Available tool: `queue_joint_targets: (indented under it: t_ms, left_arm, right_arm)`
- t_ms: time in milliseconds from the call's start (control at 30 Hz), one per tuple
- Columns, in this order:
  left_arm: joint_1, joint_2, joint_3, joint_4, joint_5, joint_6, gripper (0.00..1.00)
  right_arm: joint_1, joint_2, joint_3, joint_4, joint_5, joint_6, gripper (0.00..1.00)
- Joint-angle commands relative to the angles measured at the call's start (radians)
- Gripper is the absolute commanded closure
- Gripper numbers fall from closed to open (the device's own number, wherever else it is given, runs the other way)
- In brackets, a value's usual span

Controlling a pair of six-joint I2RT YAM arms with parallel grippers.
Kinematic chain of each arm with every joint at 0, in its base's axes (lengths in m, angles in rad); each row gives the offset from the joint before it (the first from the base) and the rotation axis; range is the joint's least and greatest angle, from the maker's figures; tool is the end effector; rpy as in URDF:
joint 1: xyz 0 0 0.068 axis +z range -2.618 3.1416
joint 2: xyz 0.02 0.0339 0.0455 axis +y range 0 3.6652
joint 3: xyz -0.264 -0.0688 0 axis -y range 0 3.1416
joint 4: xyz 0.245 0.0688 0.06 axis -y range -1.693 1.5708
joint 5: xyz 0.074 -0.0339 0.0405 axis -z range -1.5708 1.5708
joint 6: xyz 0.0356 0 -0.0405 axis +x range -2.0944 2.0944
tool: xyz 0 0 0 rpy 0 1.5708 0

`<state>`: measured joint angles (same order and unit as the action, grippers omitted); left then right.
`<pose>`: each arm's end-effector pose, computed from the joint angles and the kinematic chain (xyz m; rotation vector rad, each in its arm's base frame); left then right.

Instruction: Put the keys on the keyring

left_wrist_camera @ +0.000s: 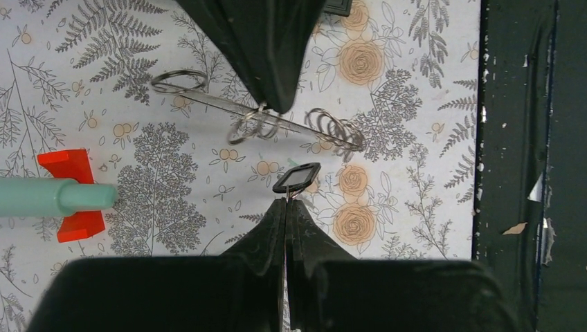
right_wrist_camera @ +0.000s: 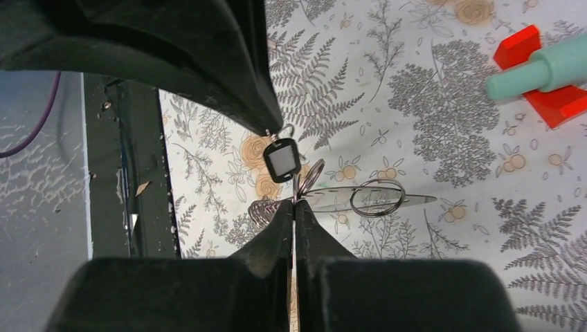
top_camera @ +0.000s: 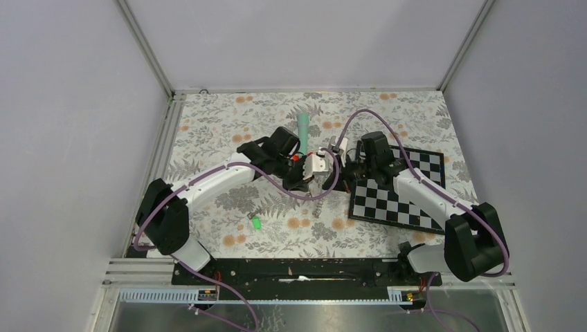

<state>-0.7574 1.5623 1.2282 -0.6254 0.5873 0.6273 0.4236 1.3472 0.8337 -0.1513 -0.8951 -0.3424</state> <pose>0.2250 -0.2399 0.2690 1.7515 1.7442 -0.7930 0.2439 0.1405 0.2435 -1.2230 1.7404 1.0344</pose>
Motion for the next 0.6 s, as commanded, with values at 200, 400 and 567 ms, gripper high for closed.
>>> queue_joint_targets:
  t_ms: [200,400,567]
  left_arm:
    - [-0.003,-0.009,0.012,0.145,0.002,-0.005,1.00]
    - [-0.003,-0.010,0.011,0.167,0.018,-0.009,1.00]
    - [-0.003,-0.008,0.019,0.167,0.023,-0.010,1.00]
  right_arm:
    - [0.004,-0.041,-0.038,0.089,-0.101,0.005,1.00]
    - [0.004,-0.041,-0.040,0.116,-0.120,0.026,1.00]
    - [0.004,-0.043,-0.037,0.116,-0.122,0.028,1.00]
